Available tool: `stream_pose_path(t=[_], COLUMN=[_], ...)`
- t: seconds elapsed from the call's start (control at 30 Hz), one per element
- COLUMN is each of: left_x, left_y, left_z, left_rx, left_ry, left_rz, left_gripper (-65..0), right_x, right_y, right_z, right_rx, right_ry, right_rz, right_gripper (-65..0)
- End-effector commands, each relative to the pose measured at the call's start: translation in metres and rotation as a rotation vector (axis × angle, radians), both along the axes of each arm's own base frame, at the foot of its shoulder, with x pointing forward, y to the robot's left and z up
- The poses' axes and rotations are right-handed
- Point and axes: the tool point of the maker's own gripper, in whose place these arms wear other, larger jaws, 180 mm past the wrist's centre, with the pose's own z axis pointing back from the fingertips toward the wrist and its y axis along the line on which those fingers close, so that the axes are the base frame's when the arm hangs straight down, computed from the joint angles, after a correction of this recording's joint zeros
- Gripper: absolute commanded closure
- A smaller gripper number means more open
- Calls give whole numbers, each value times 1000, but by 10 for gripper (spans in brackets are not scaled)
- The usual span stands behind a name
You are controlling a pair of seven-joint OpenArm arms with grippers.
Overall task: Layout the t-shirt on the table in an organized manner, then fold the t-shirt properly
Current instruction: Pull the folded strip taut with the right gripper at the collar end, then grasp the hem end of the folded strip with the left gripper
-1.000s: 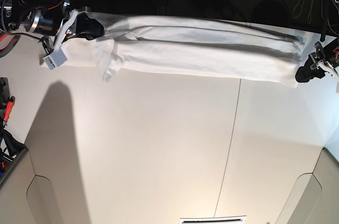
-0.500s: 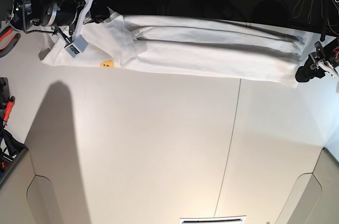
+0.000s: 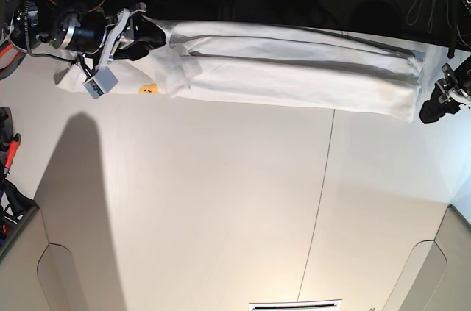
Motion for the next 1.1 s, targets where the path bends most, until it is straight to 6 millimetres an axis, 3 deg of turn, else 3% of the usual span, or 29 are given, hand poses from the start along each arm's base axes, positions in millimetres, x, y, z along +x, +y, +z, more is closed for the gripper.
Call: stream_pose_path(t=[0.0,0.1,0.2,0.43,0.77,1.07], left_x=[9,2,-7,-20,-23,-26], left_y=[19,36,39,28,-10,1], left_z=[25,28,18,3,-22,-31], left_rx=[31,69,104,94,-21,99], left_ry=[-72,-66,-15,20,10,37], left_rz=[28,69,58,41,64,63], left_gripper=[-245,-352,-452,-453,-453,-453], right_x=[6,7,8,8,8,8], right_y=[2,3,3,3,3,3], right_z=[10,11,12,12,12,12], right_rx=[19,19,22,24,23,23], right_ry=[-41,-47,-53,-55,-54,-54], right_rz=[4,5,1,0,0,1], right_gripper=[-269,-269,-269,-269,-269,-269])
